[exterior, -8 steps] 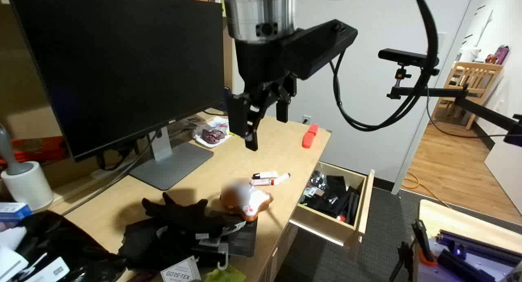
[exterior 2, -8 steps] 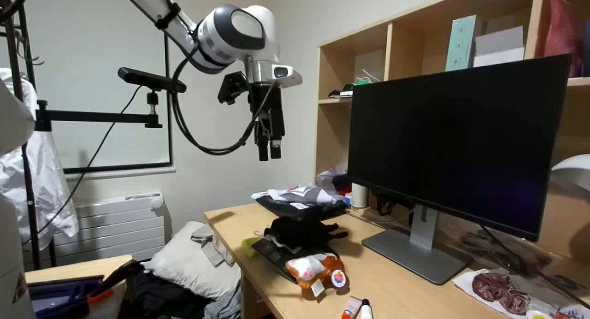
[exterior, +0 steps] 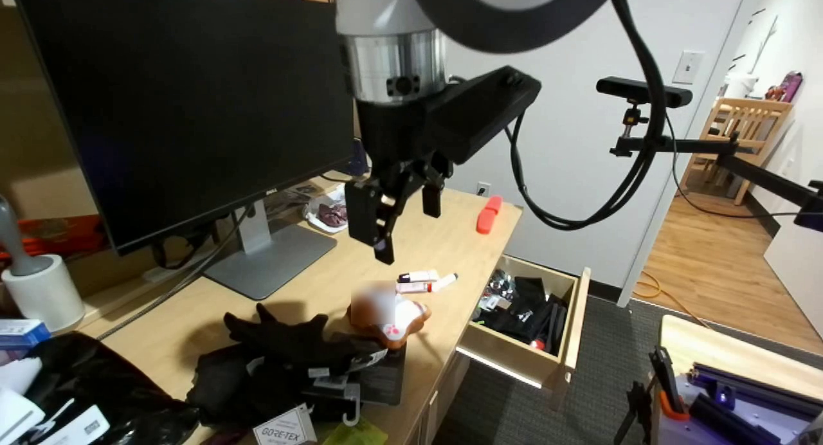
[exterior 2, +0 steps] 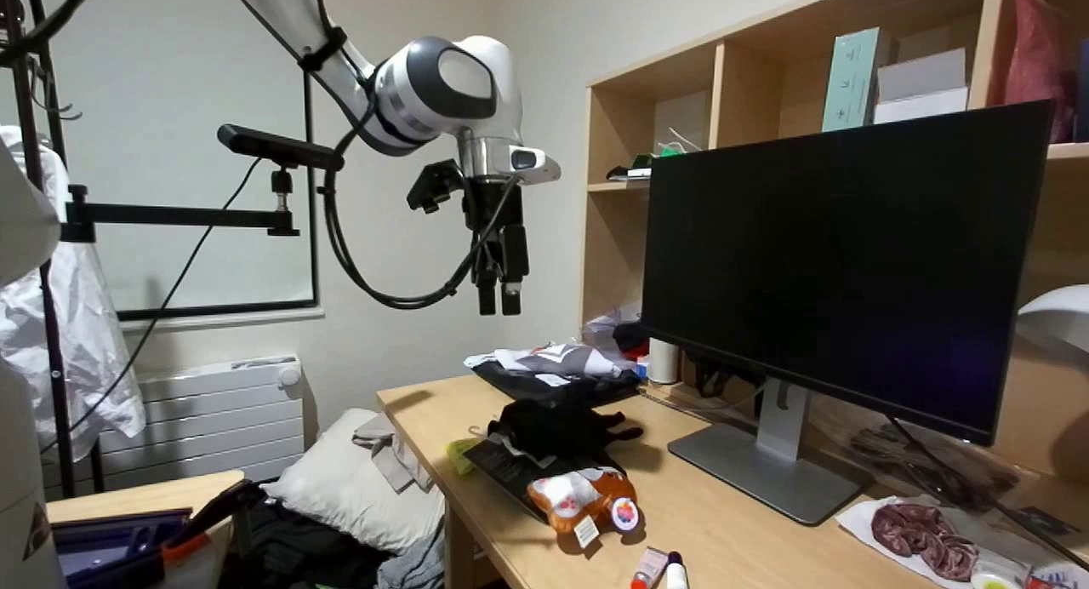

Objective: Pick the pair of gloves on the desk and put them in the drawer

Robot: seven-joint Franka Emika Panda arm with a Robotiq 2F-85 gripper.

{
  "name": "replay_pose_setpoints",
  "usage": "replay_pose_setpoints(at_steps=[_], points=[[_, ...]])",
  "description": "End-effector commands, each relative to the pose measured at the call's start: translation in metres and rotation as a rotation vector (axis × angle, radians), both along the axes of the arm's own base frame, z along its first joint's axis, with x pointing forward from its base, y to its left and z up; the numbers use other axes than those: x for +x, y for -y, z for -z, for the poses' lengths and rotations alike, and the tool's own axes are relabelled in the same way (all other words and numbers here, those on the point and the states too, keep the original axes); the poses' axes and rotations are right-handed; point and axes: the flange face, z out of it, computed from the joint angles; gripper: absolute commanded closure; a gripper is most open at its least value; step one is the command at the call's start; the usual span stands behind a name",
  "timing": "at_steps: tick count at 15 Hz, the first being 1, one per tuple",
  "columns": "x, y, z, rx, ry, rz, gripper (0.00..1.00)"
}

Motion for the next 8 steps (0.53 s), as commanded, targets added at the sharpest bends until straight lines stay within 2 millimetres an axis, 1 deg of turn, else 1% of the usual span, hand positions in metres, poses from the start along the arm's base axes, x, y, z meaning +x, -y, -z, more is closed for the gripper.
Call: replay_pose_setpoints(at_steps=[1,2,3,4,6,7,8], points=[[0.017,-0.012,0.045,0.002,0.004,-0.004,0.00],[0.023,-0.016,0.063,0.010,0.017,-0.020,0.00],[0.029,-0.018,0.074,0.014,0.022,-0.030,0.00],[0.034,-0.022,0.093,0.025,0.044,-0.041,0.00],[0.044,-0.027,0.117,0.029,0.062,-0.057,0.00],[0.047,-0.028,0.125,0.033,0.067,-0.056,0.00],[0.035,-0.022,0.110,0.036,0.048,-0.059,0.00]])
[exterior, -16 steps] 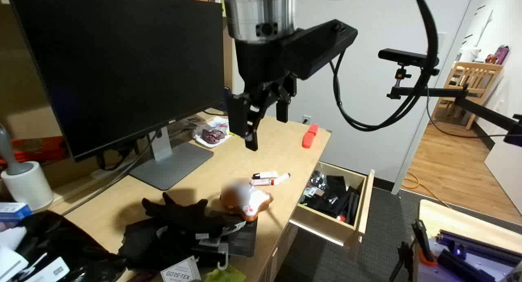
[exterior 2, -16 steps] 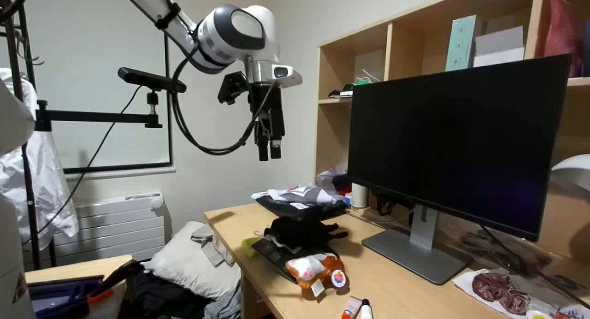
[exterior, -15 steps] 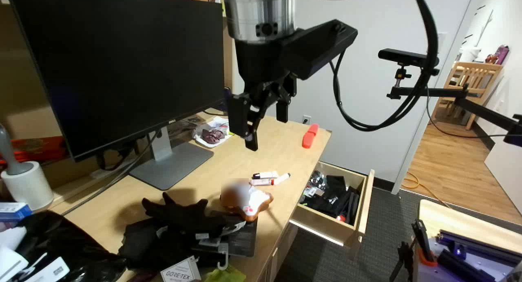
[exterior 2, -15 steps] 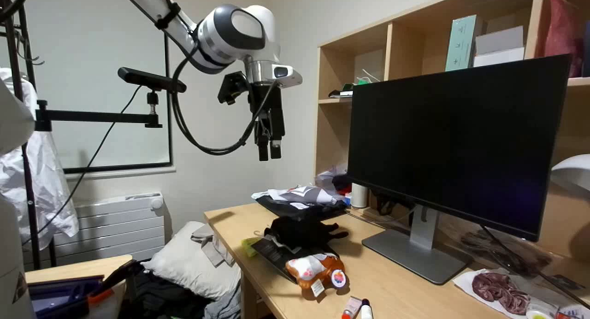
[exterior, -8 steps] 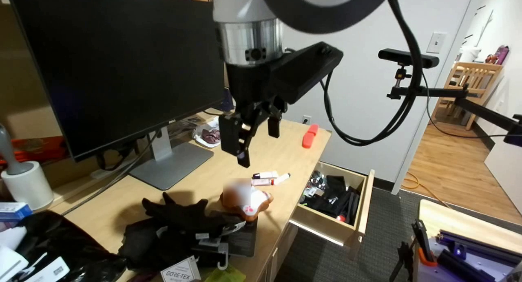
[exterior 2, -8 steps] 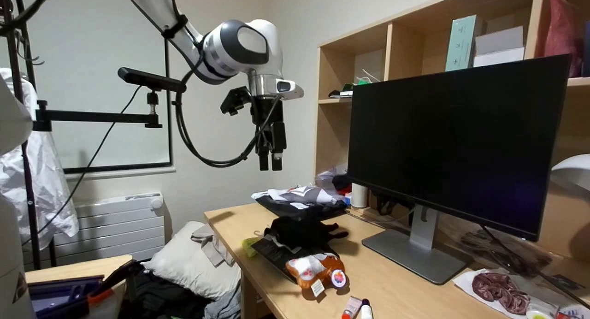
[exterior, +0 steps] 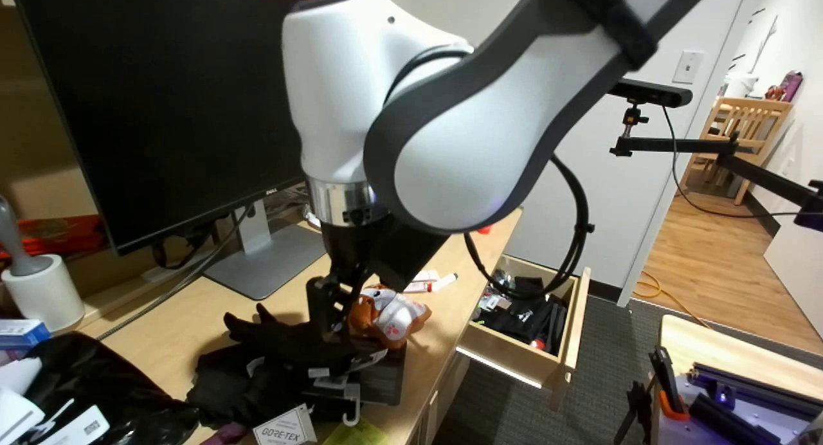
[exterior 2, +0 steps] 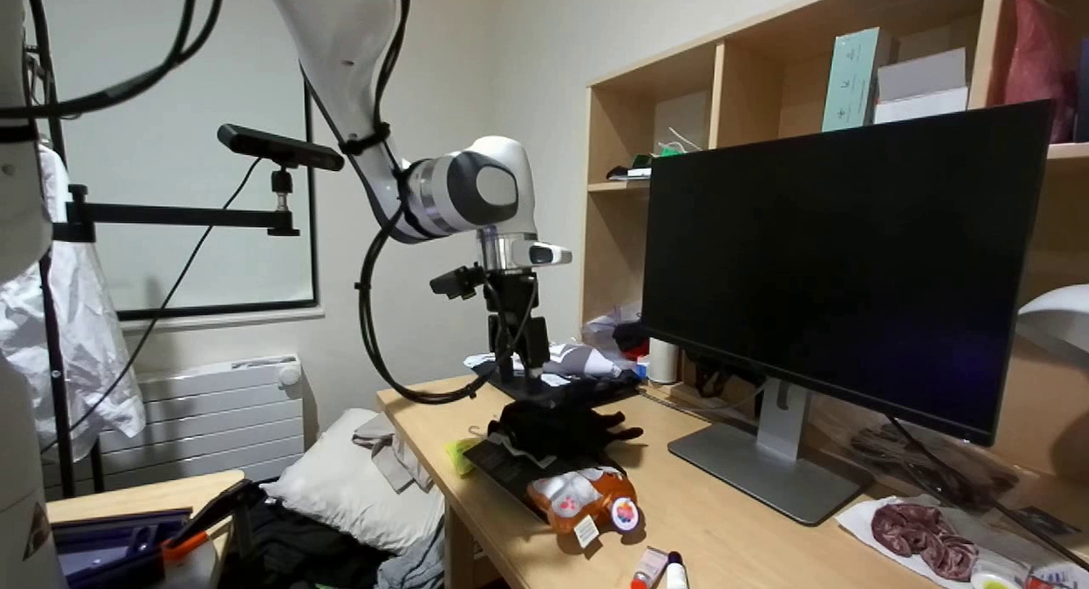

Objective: Pick the pair of gloves on the desk and put them in the drawer

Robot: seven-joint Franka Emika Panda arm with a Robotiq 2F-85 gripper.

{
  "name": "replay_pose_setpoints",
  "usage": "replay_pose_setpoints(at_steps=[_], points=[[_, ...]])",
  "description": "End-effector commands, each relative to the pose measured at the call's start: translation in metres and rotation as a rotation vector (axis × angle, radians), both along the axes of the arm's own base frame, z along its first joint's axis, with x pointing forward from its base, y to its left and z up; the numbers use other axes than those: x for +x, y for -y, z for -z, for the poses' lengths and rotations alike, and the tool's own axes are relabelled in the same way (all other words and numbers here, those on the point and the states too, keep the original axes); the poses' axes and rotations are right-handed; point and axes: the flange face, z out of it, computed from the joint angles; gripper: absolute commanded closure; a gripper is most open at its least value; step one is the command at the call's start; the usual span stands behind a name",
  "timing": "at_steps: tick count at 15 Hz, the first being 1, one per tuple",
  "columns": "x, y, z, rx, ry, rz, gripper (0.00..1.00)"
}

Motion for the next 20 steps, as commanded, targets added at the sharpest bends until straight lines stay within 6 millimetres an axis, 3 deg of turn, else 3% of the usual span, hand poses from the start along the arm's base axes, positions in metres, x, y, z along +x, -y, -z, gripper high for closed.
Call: replay_pose_setpoints(at_steps=[1,6,9,15,20], points=[[0.002,0.000,0.008,0.002,-0.010,0.001,0.00],[0.004,0.001,0.004,0.001,-0.001,0.004,0.00],[0.015,-0.015,0.020,0.069,-0.008,0.056,0.00],[0.052,-0.058,0.044,0.158,0.090,0.058,0.00],[0.087,-0.065,0.068,0.132,0.148,0.058,0.00]])
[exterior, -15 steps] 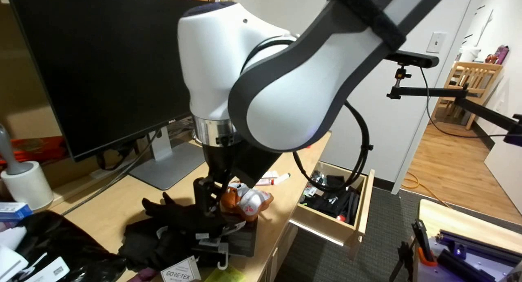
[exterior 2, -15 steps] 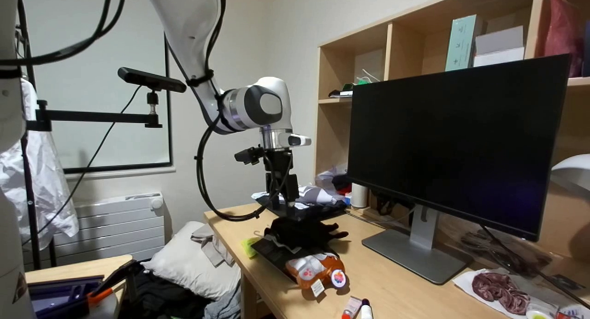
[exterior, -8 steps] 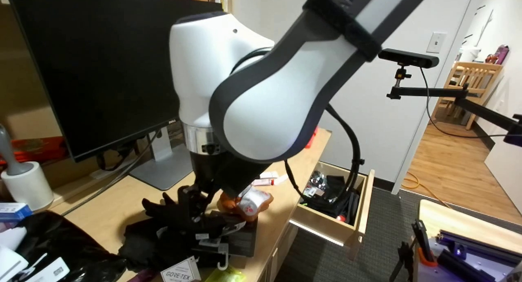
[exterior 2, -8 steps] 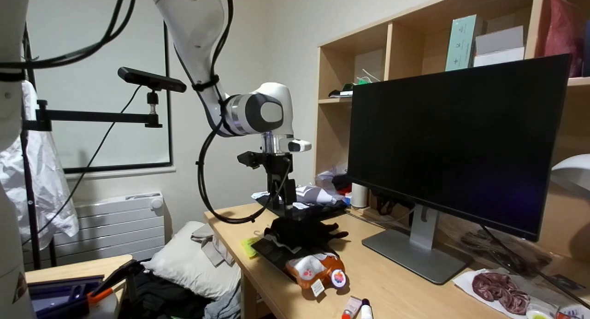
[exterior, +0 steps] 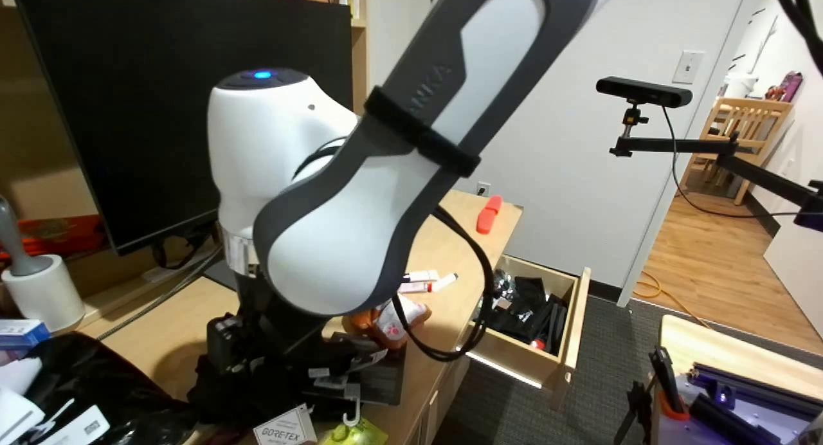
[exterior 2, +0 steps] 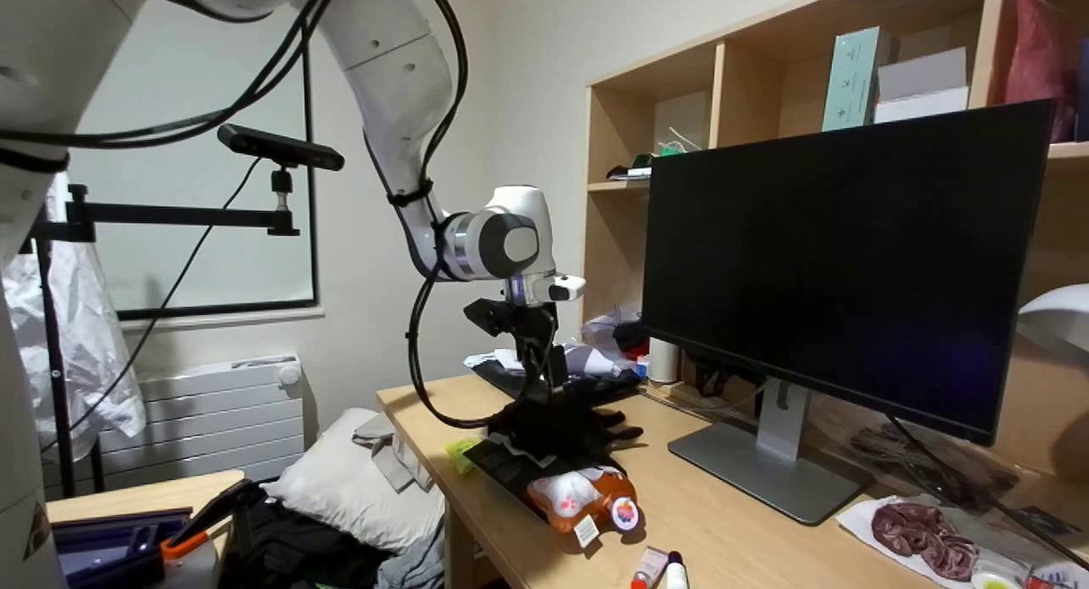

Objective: Pick the pair of gloves on the desk and put them in the drawer

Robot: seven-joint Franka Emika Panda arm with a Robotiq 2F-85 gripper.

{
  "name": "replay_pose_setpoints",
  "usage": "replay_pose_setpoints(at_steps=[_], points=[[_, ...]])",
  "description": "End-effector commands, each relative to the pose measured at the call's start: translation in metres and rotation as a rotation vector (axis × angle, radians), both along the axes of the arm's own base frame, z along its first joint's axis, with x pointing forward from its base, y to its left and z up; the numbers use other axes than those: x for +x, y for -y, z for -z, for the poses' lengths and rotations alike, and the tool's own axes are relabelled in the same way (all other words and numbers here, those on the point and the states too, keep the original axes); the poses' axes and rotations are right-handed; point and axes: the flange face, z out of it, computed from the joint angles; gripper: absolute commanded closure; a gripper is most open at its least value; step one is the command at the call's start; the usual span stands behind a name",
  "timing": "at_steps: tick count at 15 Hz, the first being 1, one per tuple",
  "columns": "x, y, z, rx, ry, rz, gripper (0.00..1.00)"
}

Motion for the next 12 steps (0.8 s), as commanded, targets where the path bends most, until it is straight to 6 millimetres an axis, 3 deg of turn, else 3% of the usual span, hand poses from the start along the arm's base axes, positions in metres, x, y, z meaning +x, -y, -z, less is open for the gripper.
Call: replay_pose_setpoints(at_steps=[1,8,9,12], points=[[0.028,-0.004,0.020,-0.024,0.051,0.032,0.00],[0.055,0.000,0.087,-0.018,-0.001,0.069,0.00],[0.057,-0.001,0.091,-0.017,-0.005,0.076,0.25],[0.062,-0.003,0.092,-0.010,-0.001,0.090,0.40]])
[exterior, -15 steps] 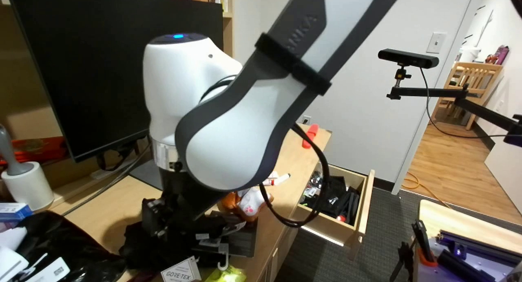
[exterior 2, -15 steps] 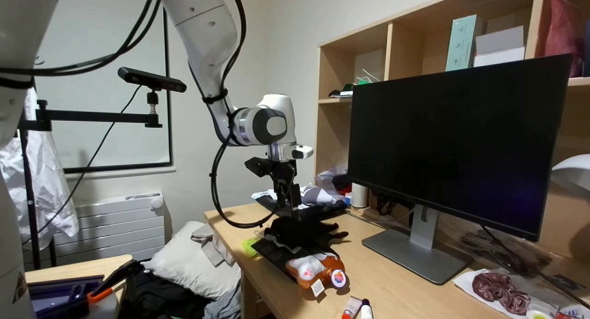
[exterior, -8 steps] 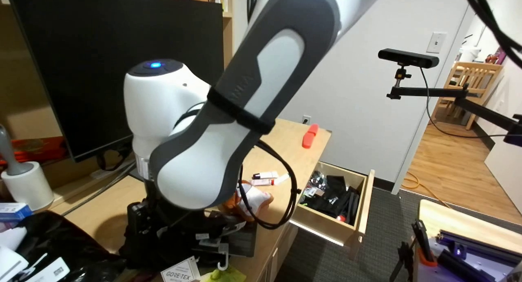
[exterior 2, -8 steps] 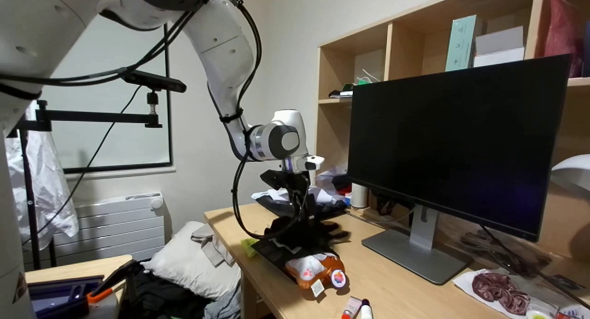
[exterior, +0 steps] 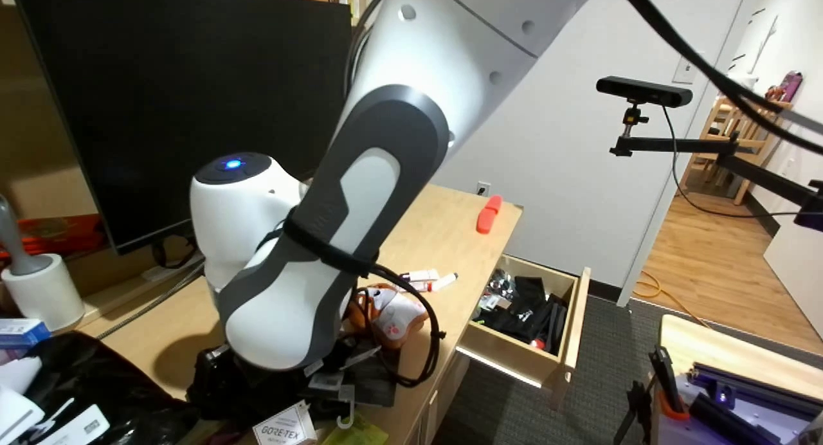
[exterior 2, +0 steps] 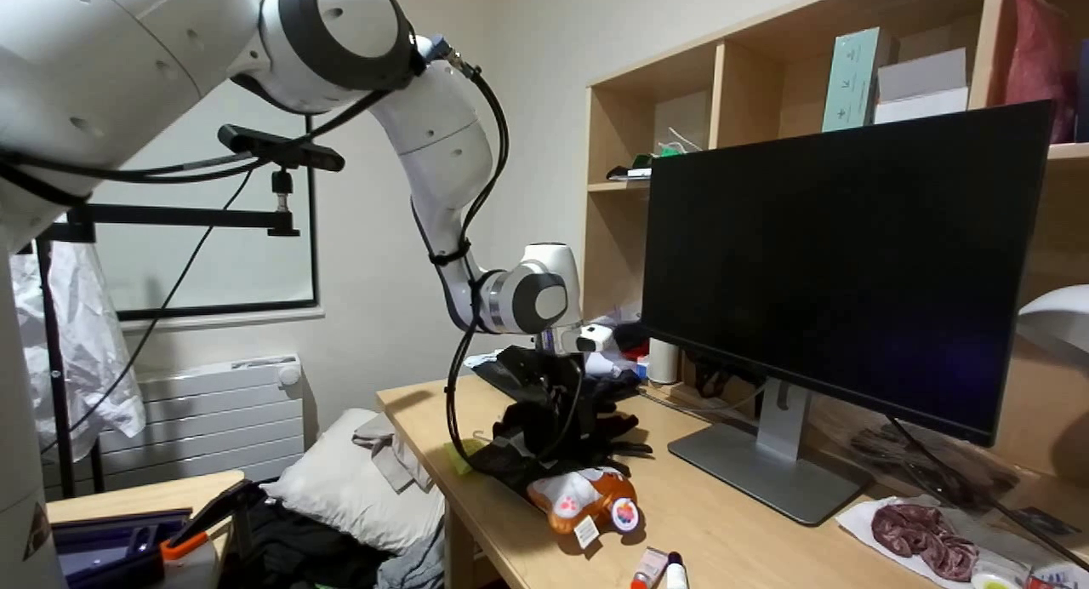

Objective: Pick the pair of gloves on the desk and put them in the drawer

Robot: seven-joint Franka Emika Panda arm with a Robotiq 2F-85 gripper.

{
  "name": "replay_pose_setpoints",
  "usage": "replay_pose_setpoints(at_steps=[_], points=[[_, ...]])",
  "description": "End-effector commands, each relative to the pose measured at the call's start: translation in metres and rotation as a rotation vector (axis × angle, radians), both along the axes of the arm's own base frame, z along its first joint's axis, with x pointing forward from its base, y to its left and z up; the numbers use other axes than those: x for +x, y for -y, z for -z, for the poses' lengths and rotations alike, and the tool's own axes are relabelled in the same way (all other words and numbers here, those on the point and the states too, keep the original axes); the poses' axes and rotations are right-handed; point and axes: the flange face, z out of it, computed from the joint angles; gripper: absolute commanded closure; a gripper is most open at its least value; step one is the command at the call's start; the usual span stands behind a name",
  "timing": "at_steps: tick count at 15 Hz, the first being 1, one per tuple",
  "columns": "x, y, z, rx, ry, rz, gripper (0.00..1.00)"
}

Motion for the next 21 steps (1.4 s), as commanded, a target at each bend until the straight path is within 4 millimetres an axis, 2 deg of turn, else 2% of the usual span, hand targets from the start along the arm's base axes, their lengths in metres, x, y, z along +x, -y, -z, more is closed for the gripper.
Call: replay_pose_setpoints(at_steps=[1,5,7,8,9,11,15,18,21], points=[[0.009,-0.002,0.006,0.012,0.002,0.023,0.46],[0.010,-0.002,-0.011,0.012,0.002,0.035,0.73],[0.010,-0.005,-0.024,0.019,0.001,0.033,0.85],[0.007,-0.008,-0.037,0.026,0.000,0.030,0.91],[0.006,-0.010,-0.044,0.031,0.003,0.029,0.91],[0.003,-0.017,-0.075,0.044,0.026,0.013,0.94],[0.001,-0.028,-0.138,0.083,0.087,-0.008,0.92],[-0.001,-0.025,-0.187,0.110,0.129,-0.005,0.91],[-0.005,-0.010,-0.228,0.109,0.153,0.022,0.91]])
